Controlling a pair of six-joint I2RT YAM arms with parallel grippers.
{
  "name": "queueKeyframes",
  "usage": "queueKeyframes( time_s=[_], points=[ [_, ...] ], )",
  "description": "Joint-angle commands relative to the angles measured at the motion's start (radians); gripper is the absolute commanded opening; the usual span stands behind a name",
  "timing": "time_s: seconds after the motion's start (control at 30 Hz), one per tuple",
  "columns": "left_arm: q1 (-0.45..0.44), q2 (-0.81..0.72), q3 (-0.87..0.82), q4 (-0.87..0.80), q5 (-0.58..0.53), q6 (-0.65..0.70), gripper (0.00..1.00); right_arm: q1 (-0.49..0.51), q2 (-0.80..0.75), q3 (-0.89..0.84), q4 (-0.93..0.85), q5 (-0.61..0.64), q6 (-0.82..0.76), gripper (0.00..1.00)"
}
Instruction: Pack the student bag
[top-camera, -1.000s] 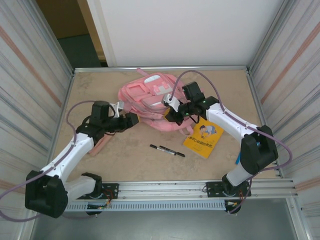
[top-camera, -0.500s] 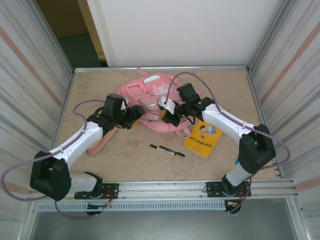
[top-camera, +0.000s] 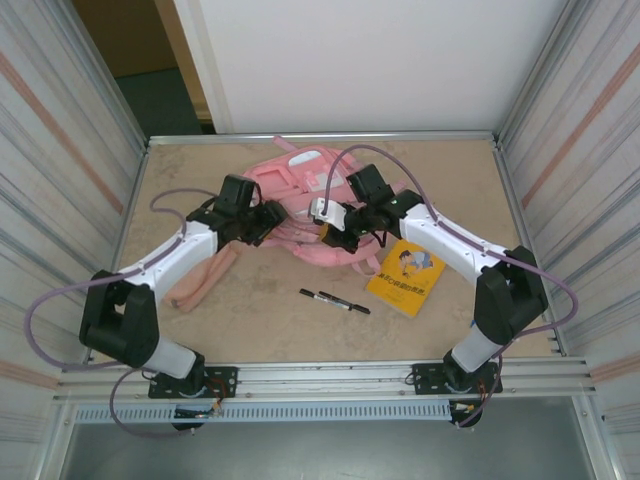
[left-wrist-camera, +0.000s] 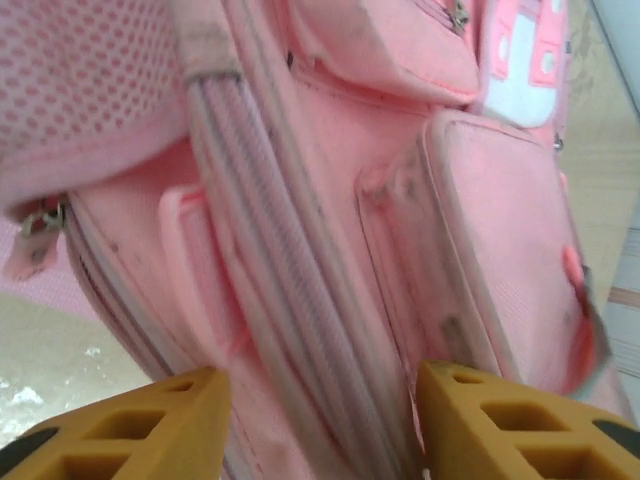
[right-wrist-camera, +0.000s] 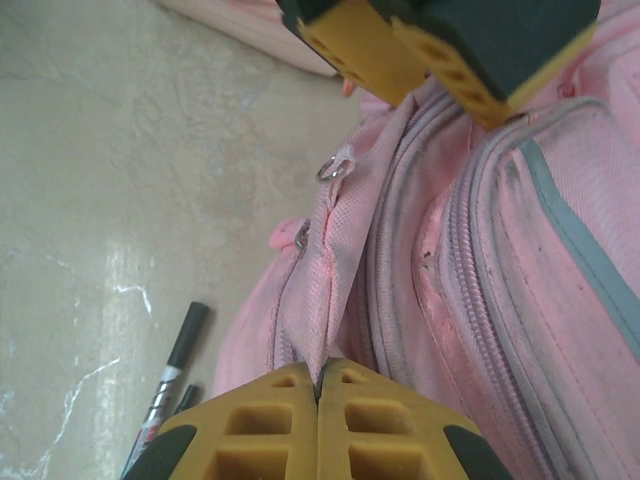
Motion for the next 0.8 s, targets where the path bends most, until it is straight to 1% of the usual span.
queueKeyframes(
  time_s=[0.0,0.07,0.1,0.17,0.27,0.37,0.43,0.47,0.57,0.6,0.63,0.67,0.7,0.73,0.77],
  points=[
    [0.0,0.043,0.023,-0.053,-0.022,0.053,0.44,0.008,0.006,0.068,-0.017,-0.032,-0.047,0.0],
    [0.0,0.048,0.02,-0.049,-0.026,0.054,0.37,0.004,0.004,0.067,-0.012,-0.033,-0.047,0.0],
    [0.0,0.045,0.022,-0.051,-0.029,0.056,0.31,0.005,0.005,0.067,-0.01,-0.031,-0.047,0.0],
    [0.002,0.025,0.033,-0.07,-0.042,0.068,0.13,0.002,0.011,0.068,-0.016,-0.015,-0.044,0.0],
    [0.001,-0.031,0.045,-0.099,-0.077,0.075,0.0,0.007,0.022,0.06,-0.049,0.056,-0.074,0.0],
    [0.002,-0.092,0.045,-0.109,-0.079,0.067,0.0,0.037,0.044,0.041,-0.087,0.215,-0.123,0.0],
    [0.003,-0.115,0.045,-0.114,-0.047,0.045,0.0,0.041,0.047,0.024,-0.076,0.263,-0.103,0.0],
    [0.003,-0.121,0.044,-0.114,-0.025,0.035,0.0,0.039,0.043,0.013,-0.059,0.275,-0.086,0.02],
    [0.003,-0.122,0.038,-0.107,0.047,-0.01,0.0,0.034,0.019,-0.037,0.032,0.335,-0.014,0.04],
    [0.003,-0.123,0.035,-0.104,0.06,-0.028,0.0,0.031,0.012,-0.05,0.062,0.366,0.03,0.1],
    [0.003,-0.124,0.032,-0.099,0.064,-0.042,0.0,0.029,-0.001,-0.057,0.086,0.4,0.082,0.18],
    [0.002,-0.126,0.028,-0.095,0.062,-0.055,0.0,0.031,-0.013,-0.064,0.105,0.412,0.137,0.24],
    [0.002,-0.129,0.026,-0.09,0.057,-0.071,0.0,0.03,-0.034,-0.086,0.139,0.397,0.208,0.31],
    [0.001,-0.134,0.025,-0.084,0.051,-0.084,0.0,0.032,-0.059,-0.12,0.183,0.344,0.29,0.35],
    [0.0,-0.139,0.022,-0.078,0.045,-0.099,0.0,0.035,-0.089,-0.163,0.24,0.28,0.357,0.36]
  ],
)
